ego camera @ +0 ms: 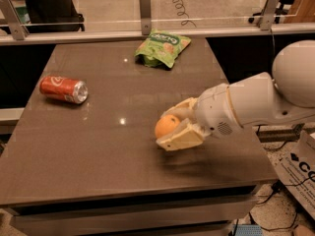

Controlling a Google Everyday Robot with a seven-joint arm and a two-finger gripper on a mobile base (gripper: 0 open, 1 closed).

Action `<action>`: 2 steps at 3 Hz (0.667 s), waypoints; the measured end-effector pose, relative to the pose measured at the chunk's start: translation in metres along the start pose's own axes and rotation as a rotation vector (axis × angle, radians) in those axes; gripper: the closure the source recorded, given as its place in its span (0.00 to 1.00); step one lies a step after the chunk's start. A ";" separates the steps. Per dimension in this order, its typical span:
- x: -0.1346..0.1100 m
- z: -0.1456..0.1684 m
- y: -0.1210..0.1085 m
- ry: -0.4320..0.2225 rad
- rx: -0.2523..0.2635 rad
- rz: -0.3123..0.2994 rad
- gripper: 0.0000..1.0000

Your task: Pick orange

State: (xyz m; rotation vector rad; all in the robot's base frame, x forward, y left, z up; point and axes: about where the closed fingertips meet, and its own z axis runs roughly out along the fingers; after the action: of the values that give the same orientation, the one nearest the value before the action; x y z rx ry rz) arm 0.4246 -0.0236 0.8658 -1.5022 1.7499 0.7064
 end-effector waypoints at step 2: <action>-0.033 -0.024 -0.054 -0.086 0.021 0.091 1.00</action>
Offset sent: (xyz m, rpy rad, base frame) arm 0.0756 -0.0187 0.0602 0.1746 0.1294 -0.1252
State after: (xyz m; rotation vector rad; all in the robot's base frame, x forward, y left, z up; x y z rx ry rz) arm 0.4757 -0.0320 0.9091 -1.3650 1.7635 0.7845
